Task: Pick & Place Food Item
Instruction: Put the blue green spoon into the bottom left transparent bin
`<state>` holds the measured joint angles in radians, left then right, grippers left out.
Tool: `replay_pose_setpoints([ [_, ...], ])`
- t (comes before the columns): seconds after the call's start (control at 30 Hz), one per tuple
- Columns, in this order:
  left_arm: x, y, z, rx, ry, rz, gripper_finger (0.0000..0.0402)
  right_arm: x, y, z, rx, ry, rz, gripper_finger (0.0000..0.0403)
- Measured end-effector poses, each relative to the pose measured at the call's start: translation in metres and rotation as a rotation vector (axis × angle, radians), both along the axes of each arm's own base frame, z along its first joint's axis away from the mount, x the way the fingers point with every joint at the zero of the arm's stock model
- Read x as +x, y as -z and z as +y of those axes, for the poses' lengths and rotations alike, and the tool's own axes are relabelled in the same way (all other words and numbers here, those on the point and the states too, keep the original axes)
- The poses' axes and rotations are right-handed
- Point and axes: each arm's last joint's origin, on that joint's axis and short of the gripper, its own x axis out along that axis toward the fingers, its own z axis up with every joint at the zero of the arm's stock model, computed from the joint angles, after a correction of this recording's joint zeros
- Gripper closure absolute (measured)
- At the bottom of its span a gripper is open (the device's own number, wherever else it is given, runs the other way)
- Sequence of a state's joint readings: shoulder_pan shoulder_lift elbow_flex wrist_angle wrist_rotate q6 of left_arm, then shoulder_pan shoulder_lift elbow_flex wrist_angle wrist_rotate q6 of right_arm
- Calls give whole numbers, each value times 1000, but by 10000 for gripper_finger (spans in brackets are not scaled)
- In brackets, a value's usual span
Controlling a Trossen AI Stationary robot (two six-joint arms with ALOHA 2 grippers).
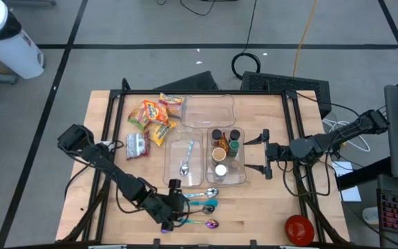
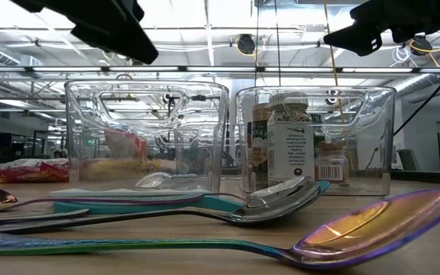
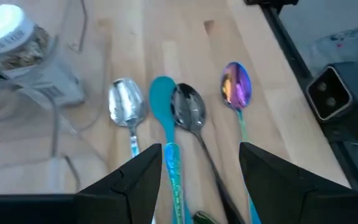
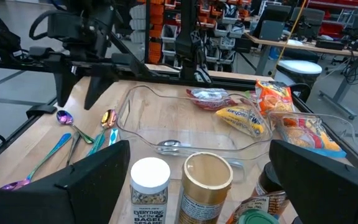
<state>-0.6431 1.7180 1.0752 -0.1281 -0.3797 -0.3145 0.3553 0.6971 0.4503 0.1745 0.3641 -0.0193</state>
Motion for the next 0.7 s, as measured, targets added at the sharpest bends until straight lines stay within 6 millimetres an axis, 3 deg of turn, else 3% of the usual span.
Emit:
replay_pose_setpoints([
  [0.17,-2,-2,4,-1,-11,121,179,0,0,0,0,0,0,23],
  [0.4,-10,-16,-19,-131,57,161,179,0,0,0,0,0,0,23],
  [0.57,-27,-4,-11,-87,-94,339,179,0,0,0,0,0,0,23],
  [0.7,-32,-1,-4,-6,-199,350,179,0,0,0,0,0,0,23],
])
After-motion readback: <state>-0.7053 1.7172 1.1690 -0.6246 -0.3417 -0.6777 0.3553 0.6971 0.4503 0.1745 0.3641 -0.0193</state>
